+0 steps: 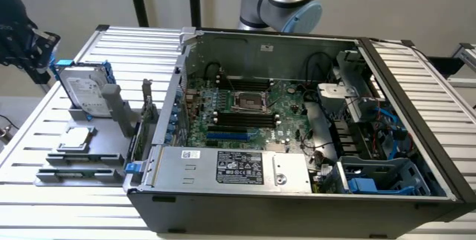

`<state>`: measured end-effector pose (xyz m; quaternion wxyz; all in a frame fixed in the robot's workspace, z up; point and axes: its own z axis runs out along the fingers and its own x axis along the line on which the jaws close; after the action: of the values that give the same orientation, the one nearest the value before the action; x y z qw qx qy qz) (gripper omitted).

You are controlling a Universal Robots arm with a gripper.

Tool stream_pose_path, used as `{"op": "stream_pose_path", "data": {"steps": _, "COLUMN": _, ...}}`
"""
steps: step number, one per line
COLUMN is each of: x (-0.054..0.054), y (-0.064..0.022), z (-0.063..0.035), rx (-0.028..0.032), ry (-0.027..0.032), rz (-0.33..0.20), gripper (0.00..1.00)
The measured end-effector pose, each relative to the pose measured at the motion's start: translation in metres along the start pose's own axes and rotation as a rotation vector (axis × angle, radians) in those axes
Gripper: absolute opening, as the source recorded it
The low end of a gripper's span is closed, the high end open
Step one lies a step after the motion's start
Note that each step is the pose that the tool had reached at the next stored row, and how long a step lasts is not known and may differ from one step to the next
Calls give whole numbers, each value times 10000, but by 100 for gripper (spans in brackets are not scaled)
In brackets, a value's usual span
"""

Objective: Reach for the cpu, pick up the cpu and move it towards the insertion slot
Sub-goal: 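Pick up the cpu and move it towards the insertion slot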

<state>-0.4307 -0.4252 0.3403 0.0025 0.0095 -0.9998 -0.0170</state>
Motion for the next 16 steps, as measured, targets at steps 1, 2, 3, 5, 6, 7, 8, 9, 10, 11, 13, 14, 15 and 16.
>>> {"op": "stream_pose_path", "data": {"steps": 1, "x": 2, "y": 0, "z": 0, "rx": 0, "ry": 0, "rz": 0, "gripper": 18}}
{"op": "stream_pose_path", "data": {"steps": 2, "x": 4, "y": 0, "z": 0, "rx": 0, "ry": 0, "rz": 0, "gripper": 24}}
{"op": "stream_pose_path", "data": {"steps": 3, "x": 5, "y": 0, "z": 0, "rx": 0, "ry": 0, "rz": 0, "gripper": 30}}
{"op": "stream_pose_path", "data": {"steps": 5, "x": 8, "y": 0, "z": 0, "rx": 0, "ry": 0, "rz": 0, "gripper": 36}}
{"op": "stream_pose_path", "data": {"steps": 6, "x": 9, "y": 0, "z": 1, "rx": 0, "ry": -1, "rz": 0, "gripper": 42}}
{"op": "stream_pose_path", "data": {"steps": 7, "x": 10, "y": 0, "z": 2, "rx": -1, "ry": -1, "rz": 0, "gripper": 42}}
{"op": "stream_pose_path", "data": {"steps": 8, "x": 11, "y": 0, "z": 4, "rx": 0, "ry": -1, "rz": 0, "gripper": 47}}
{"op": "stream_pose_path", "data": {"steps": 9, "x": 12, "y": 0, "z": 5, "rx": 0, "ry": 2, "rz": 0, "gripper": 53}}
{"op": "stream_pose_path", "data": {"steps": 10, "x": 13, "y": 0, "z": 9, "rx": 0, "ry": 2, "rz": 0, "gripper": 59}}
{"op": "stream_pose_path", "data": {"steps": 11, "x": 13, "y": 0, "z": 14, "rx": -1, "ry": 2, "rz": 0, "gripper": 65}}
{"op": "stream_pose_path", "data": {"steps": 13, "x": 14, "y": -1, "z": 30, "rx": -1, "ry": 3, "rz": 1, "gripper": 65}}
{"op": "stream_pose_path", "data": {"steps": 14, "x": 15, "y": -1, "z": 44, "rx": -1, "ry": 4, "rz": 0, "gripper": 71}}
{"op": "stream_pose_path", "data": {"steps": 15, "x": 15, "y": -2, "z": 62, "rx": 0, "ry": 5, "rz": 0, "gripper": 71}}
{"op": "stream_pose_path", "data": {"steps": 16, "x": 15, "y": -3, "z": 80, "rx": 0, "ry": 5, "rz": 0, "gripper": 71}}
